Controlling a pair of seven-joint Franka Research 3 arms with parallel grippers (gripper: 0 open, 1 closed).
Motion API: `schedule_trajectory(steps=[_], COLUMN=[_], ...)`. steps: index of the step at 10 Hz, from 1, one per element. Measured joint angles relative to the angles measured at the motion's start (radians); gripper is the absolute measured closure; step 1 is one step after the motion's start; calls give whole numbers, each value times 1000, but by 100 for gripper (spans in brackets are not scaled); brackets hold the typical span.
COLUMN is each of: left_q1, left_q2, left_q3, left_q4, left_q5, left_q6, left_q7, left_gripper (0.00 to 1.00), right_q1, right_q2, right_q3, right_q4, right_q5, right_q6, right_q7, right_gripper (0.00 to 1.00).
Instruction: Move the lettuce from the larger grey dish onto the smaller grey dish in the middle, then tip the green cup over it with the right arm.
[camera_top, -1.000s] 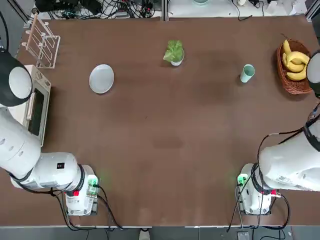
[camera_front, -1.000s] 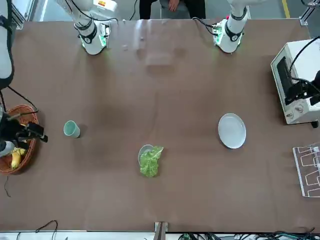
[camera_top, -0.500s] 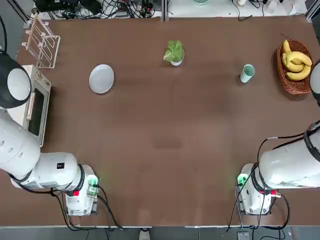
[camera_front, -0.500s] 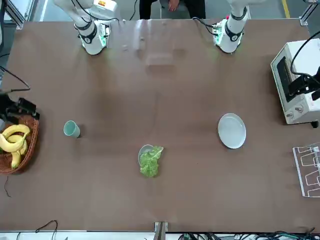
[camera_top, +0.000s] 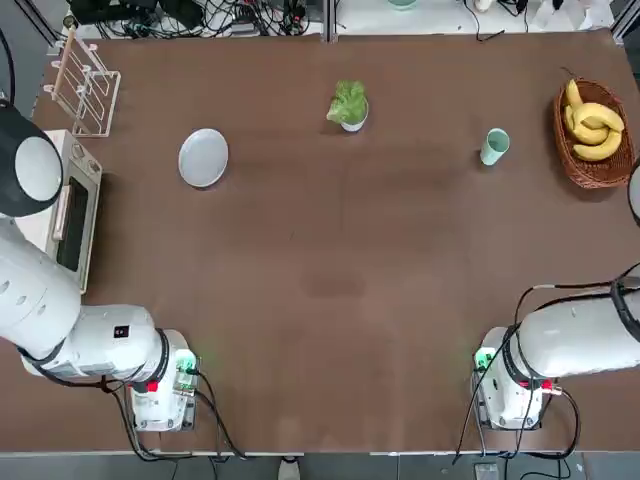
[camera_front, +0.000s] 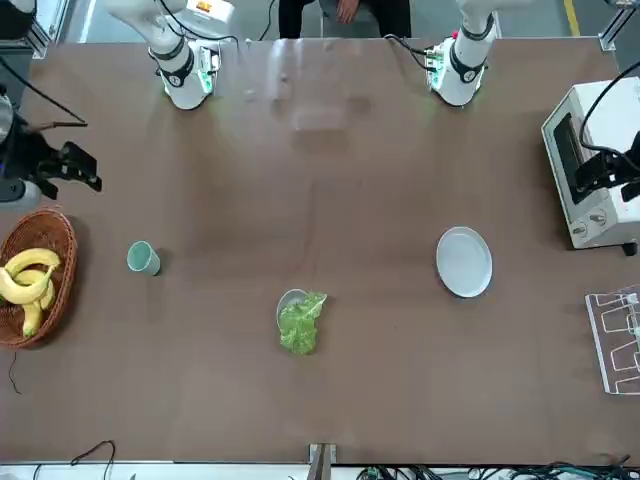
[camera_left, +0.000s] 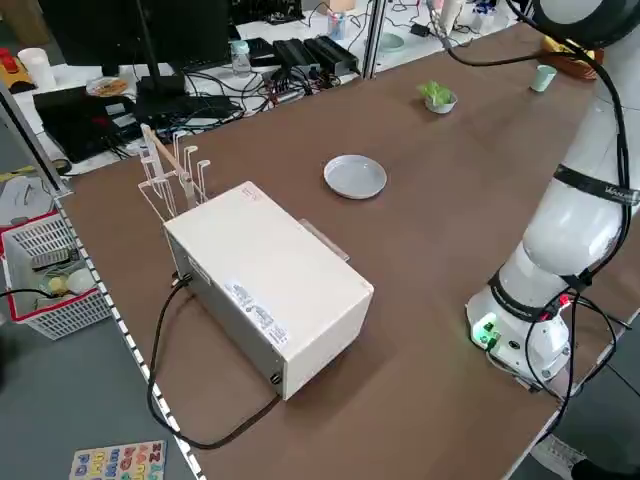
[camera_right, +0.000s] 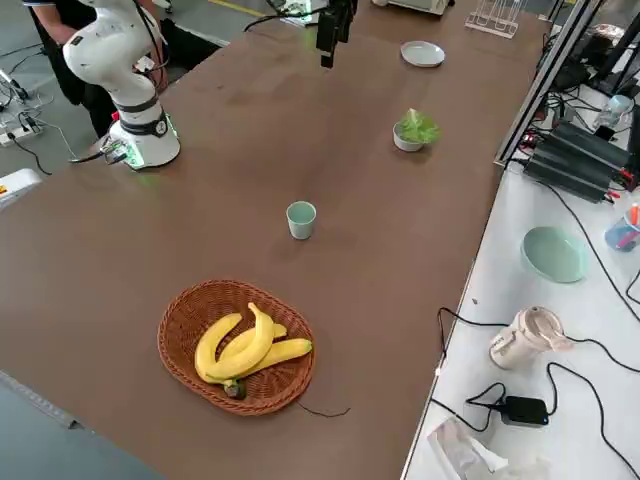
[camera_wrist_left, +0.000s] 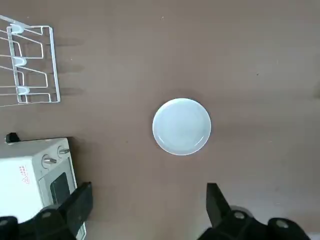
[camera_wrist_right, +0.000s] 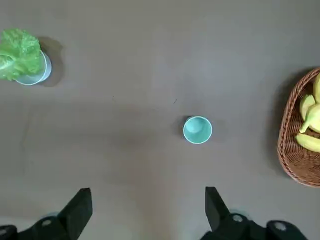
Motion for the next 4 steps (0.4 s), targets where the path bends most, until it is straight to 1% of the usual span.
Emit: schedule_trajectory(steps=[4], left_q1=[2], left_q2=[2], left_q3=[1], left_q4=[-1], left_q5=[0], left_q6=[0], left_q7=[0], left_gripper=[0], right_q1=[0], right_q2=[0], right_q3=[-5], right_q4=[-10], right_q5=[-1], right_q6=[3], right_q7=[10], right_gripper=[0])
